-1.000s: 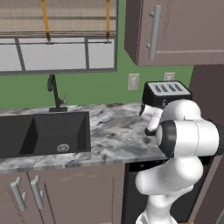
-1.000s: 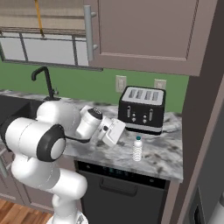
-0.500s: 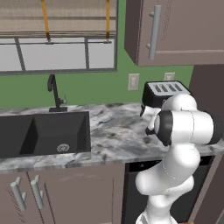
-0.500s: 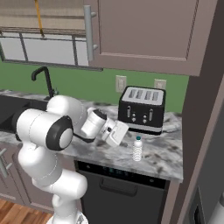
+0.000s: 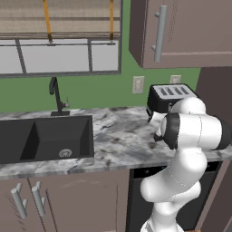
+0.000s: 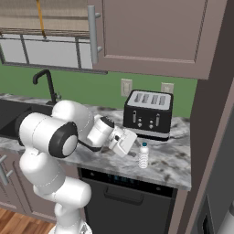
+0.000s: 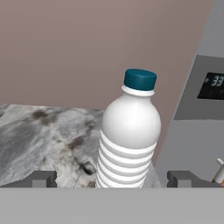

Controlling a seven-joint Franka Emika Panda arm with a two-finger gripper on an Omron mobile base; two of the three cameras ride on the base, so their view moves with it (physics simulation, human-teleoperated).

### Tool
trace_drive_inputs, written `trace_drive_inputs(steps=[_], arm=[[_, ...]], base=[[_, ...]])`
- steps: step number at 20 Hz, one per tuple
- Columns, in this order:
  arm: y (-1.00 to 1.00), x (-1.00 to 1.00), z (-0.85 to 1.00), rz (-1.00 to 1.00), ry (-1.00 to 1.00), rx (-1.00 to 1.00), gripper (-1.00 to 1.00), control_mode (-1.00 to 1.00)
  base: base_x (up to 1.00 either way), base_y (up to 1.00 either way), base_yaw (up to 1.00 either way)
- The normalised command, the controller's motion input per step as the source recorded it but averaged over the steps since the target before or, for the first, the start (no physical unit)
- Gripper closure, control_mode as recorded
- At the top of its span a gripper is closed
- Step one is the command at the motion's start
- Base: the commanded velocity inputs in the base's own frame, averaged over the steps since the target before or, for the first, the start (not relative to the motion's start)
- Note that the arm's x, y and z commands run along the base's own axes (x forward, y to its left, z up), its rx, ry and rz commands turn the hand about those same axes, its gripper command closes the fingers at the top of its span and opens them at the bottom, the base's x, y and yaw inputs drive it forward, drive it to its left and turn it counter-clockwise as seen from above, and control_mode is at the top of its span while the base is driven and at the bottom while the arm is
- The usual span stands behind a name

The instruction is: Take the bottled waters from the counter and place them in the freezer to freeze. Close the freezer door after placing the bottles.

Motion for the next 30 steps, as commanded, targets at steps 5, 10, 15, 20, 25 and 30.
trace_drive_inputs(steps=[5, 10, 15, 20, 25, 30], arm=[[-0.14, 0.0, 0.0, 0.0, 0.0, 0.0, -1.0, -1.0], [-0.13, 0.0, 0.0, 0.0, 0.0, 0.0, -1.0, -1.0], [-0.09, 0.0, 0.0, 0.0, 0.0, 0.0, -1.0, -1.0], [-0.1, 0.0, -0.03, 0.0, 0.0, 0.0, -1.0, -1.0], [-0.08, 0.0, -0.08, 0.0, 0.0, 0.0, -1.0, -1.0], [-0.03, -0.17, -0.13, 0.0, 0.0, 0.0, -1.0, -1.0]], base=[[0.0, 0.0, 0.0], [0.0, 0.0, 0.0], [0.0, 0.0, 0.0], [0.0, 0.0, 0.0], [0.0, 0.0, 0.0], [0.0, 0.0, 0.0]])
